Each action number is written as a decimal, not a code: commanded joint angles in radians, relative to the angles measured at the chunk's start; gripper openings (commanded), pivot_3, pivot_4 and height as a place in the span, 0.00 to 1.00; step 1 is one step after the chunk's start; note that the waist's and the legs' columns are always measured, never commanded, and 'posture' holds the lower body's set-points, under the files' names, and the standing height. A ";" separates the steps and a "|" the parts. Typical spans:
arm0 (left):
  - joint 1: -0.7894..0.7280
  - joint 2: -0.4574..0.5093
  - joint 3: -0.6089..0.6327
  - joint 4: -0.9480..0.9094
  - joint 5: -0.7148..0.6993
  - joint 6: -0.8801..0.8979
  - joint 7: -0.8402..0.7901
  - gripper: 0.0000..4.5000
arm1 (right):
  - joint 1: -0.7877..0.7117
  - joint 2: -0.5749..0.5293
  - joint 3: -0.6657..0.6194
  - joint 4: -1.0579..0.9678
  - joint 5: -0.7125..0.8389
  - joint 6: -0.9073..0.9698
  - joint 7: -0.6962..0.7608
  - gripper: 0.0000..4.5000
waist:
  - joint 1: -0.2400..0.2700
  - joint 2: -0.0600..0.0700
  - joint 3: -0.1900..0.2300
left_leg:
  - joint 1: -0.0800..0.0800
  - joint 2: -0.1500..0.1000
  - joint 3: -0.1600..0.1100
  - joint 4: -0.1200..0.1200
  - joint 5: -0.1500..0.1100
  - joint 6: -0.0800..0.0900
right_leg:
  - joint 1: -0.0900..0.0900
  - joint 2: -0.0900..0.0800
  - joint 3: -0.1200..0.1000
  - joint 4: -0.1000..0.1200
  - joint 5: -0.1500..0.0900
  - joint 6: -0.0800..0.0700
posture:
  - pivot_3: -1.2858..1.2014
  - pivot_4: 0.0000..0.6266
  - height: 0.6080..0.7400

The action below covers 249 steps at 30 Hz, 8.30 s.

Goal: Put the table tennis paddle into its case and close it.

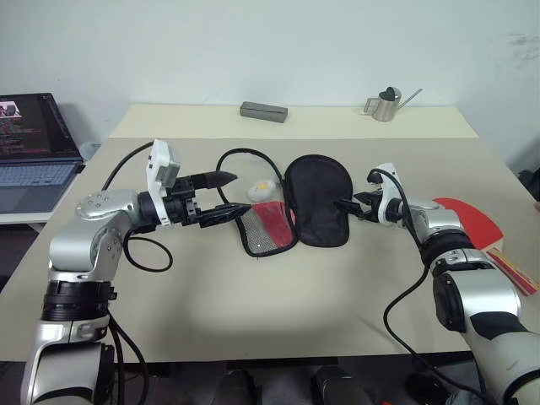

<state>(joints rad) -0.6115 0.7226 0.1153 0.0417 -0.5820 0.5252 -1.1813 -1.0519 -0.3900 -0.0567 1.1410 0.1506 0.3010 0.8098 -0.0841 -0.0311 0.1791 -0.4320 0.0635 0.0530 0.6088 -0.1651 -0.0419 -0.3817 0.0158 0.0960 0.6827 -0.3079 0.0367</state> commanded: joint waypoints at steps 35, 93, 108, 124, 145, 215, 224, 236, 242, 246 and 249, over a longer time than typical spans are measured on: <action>0.007 0.058 -0.021 0.004 0.057 -0.060 -0.064 1.00 | 0.042 -0.050 -0.055 -0.092 -0.012 0.210 -0.183 0.01 | 0.012 0.000 0.000 | 0.000 0.000 0.000 0.000 0.000 0.000 | 0.000 -0.001 0.000 0.000 0.000 0.000 | 0.52 0.24 1.00; -0.074 -0.011 -0.102 0.029 0.077 -0.083 -0.121 1.00 | 0.360 -0.207 -0.112 -0.691 0.071 0.516 -0.327 0.91 | 0.055 -0.001 -0.001 | -0.002 -0.001 0.000 0.000 0.000 0.001 | 0.000 -0.001 0.000 -0.002 0.000 0.000 | 0.52 0.24 1.00; -0.088 -0.039 -0.116 0.015 0.072 -0.078 -0.122 1.00 | 0.391 -0.403 -0.193 -0.784 0.196 0.474 -0.035 0.99 | 0.028 -0.001 -0.001 | -0.003 0.000 0.001 0.000 0.000 0.001 | -0.003 0.001 0.001 0.000 0.000 0.000 | 0.52 0.24 1.00; -0.184 -0.126 -0.121 -0.097 0.021 -0.017 -0.017 1.00 | 0.573 -0.672 -0.185 -0.630 0.143 0.250 0.249 0.99 | 0.027 -0.001 -0.001 | -0.002 0.000 0.001 0.001 0.000 0.001 | -0.003 0.001 0.002 0.000 0.000 0.001 | 0.52 0.24 1.00; -0.215 -0.150 -0.197 -0.124 0.024 -0.010 -0.088 1.00 | 0.569 -0.764 -0.098 -0.181 -0.030 0.000 0.293 0.99 | 0.025 0.000 -0.001 | 0.000 -0.001 0.001 0.002 0.000 0.001 | 0.000 0.000 0.002 -0.001 0.000 0.001 | 0.52 0.24 1.00; 0.018 0.015 -0.029 -0.111 0.079 -0.102 0.036 1.00 | 0.251 0.171 -0.465 -1.411 0.171 1.274 -0.643 0.24 | 0.017 -0.003 -0.004 | -0.004 0.000 0.000 0.000 0.000 0.000 | -0.005 0.000 0.001 0.001 -0.001 0.001 | 0.52 0.24 1.00; 0.044 0.039 0.002 -0.045 0.091 -0.177 0.005 1.00 | 0.186 0.365 -0.443 -1.465 0.061 1.289 -0.821 0.24 | 0.027 -0.003 -0.004 | -0.005 0.000 0.002 0.000 0.000 0.000 | -0.008 0.000 0.002 0.005 -0.002 -0.001 | 0.52 0.24 1.00; -0.036 0.022 -0.046 -0.019 0.112 -0.165 0.006 1.00 | 0.312 0.417 -0.274 -1.355 0.017 1.081 -0.851 0.24 | 0.025 -0.003 -0.004 | -0.005 0.000 0.002 0.000 0.000 0.000 | -0.008 0.000 0.002 0.006 -0.003 -0.001 | 0.52 0.24 1.00; -0.122 0.009 -0.054 -0.016 0.096 -0.151 -0.004 1.00 | 0.321 0.391 -0.231 -1.253 0.004 0.962 -0.852 0.24 | 0.025 -0.003 -0.004 | -0.005 0.000 0.002 0.000 0.000 0.000 | -0.008 0.000 0.001 0.005 -0.003 -0.001 | 0.52 0.24 1.00; -0.148 0.007 -0.055 -0.008 0.102 -0.156 -0.011 1.00 | 0.324 0.380 -0.209 -1.207 -0.007 0.909 -0.853 0.24 | 0.022 -0.003 -0.004 | -0.004 0.000 0.002 0.000 0.000 0.000 | -0.008 0.001 0.001 0.006 -0.003 -0.001 | 0.52 0.24 1.00; -0.154 0.010 -0.049 -0.001 0.104 -0.159 -0.013 1.00 | 0.327 0.369 -0.202 -1.195 -0.014 0.890 -0.854 0.24 | 0.021 -0.003 -0.004 | -0.005 0.000 0.002 0.000 0.000 0.000 | -0.008 0.001 0.002 0.006 -0.003 -0.001 | 0.52 0.24 1.00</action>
<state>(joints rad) -0.7409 0.7247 0.0472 0.0490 -0.4696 0.3749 -1.1904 -0.7146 -0.0035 -0.2694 -0.0238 0.1372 1.2351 -0.0453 -0.0633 -0.0339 0.1748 -0.4366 0.0638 0.0545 0.6084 -0.1655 -0.0415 -0.3899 0.0164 0.0975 0.6885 -0.3106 0.0355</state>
